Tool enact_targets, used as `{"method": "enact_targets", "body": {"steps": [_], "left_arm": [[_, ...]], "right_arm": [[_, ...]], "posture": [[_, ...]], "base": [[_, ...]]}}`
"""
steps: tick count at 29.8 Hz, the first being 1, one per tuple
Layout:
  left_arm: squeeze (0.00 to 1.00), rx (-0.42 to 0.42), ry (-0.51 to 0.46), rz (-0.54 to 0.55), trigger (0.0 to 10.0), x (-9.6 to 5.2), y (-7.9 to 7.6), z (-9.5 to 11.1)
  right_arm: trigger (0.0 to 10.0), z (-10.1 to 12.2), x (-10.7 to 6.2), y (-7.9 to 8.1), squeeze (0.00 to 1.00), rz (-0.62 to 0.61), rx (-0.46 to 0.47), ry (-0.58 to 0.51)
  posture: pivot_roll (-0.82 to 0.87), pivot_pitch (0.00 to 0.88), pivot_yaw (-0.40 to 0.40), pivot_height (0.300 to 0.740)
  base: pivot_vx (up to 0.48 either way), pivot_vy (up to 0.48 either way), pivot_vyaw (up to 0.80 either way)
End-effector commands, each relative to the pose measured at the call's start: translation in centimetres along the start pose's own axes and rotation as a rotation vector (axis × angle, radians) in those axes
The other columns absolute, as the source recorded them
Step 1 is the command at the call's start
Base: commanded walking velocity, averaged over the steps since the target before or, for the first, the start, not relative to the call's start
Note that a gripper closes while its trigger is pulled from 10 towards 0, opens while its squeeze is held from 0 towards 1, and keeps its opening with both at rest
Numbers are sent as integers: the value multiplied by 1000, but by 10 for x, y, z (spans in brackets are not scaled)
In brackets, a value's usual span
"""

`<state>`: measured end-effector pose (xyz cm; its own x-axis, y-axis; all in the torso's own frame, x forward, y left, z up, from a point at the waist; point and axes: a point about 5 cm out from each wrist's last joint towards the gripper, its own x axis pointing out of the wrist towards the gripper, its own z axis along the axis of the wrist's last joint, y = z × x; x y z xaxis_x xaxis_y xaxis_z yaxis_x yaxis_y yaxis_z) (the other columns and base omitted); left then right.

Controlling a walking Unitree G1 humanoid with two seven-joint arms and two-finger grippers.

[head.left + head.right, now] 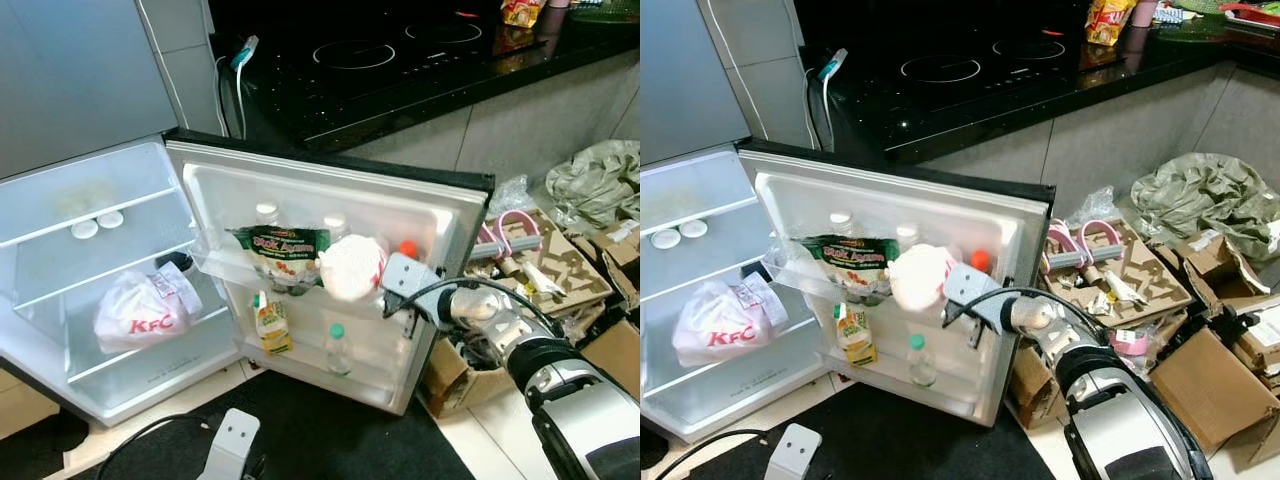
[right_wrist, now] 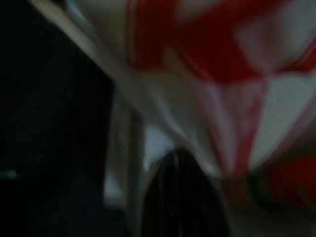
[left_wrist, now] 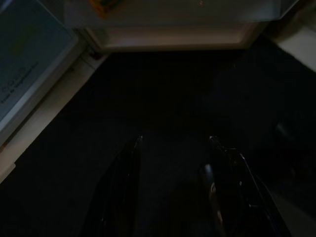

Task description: Restocking fridge

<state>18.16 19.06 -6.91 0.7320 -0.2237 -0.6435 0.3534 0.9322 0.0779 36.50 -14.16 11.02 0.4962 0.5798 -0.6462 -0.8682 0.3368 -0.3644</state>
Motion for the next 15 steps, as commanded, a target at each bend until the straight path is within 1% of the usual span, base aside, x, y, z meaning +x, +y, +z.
{"method": "enact_targets", "body": {"steps": [1,4,5,6,8,10,11,12,13,14,15], "left_arm": [[0,17,51,2,10000,-6,0,-13],[0,9,81,15,10000,-7,2,-17],[0,10,99,21,10000,-8,4,-19],[0,10,99,21,10000,-8,4,-19],[0,8,112,24,10000,-9,4,-20],[0,4,124,23,10000,-8,4,-21],[0,4,124,23,10000,-8,4,-21],[0,4,130,21,10000,-8,4,-21],[0,5,138,18,10000,-7,4,-20],[0,6,149,15,10000,-5,5,-19],[0,6,149,15,10000,-5,5,-19]], "right_arm": [[10000,-27,4,28,0,226,32,113],[10000,-13,-4,25,0,296,11,42],[10000,0,-14,22,0,313,-29,-16],[10000,0,-14,22,0,313,-29,-16],[10000,15,-29,22,0,326,-73,-71],[10000,29,-45,24,0,342,-113,-116],[10000,29,-45,24,0,342,-113,-116],[10000,37,-53,27,0,353,-134,-144],[10000,47,-62,31,0,371,-145,-181],[10000,62,-77,38,0,408,-161,-237],[10000,62,-77,38,0,408,-161,-237]], "posture": [[-45,145,20,740],[-44,141,20,740],[-44,141,20,740],[-44,141,20,740],[-56,133,25,740],[-59,129,25,740],[-59,129,25,740],[-59,129,25,740],[-62,123,26,740],[-66,118,26,740],[-66,118,26,740]], "base": [[0,0,0],[0,0,0],[0,0,0],[0,0,0],[0,0,0],[0,0,0],[0,0,0],[0,0,0],[0,0,0],[0,0,0],[0,0,0]]}}
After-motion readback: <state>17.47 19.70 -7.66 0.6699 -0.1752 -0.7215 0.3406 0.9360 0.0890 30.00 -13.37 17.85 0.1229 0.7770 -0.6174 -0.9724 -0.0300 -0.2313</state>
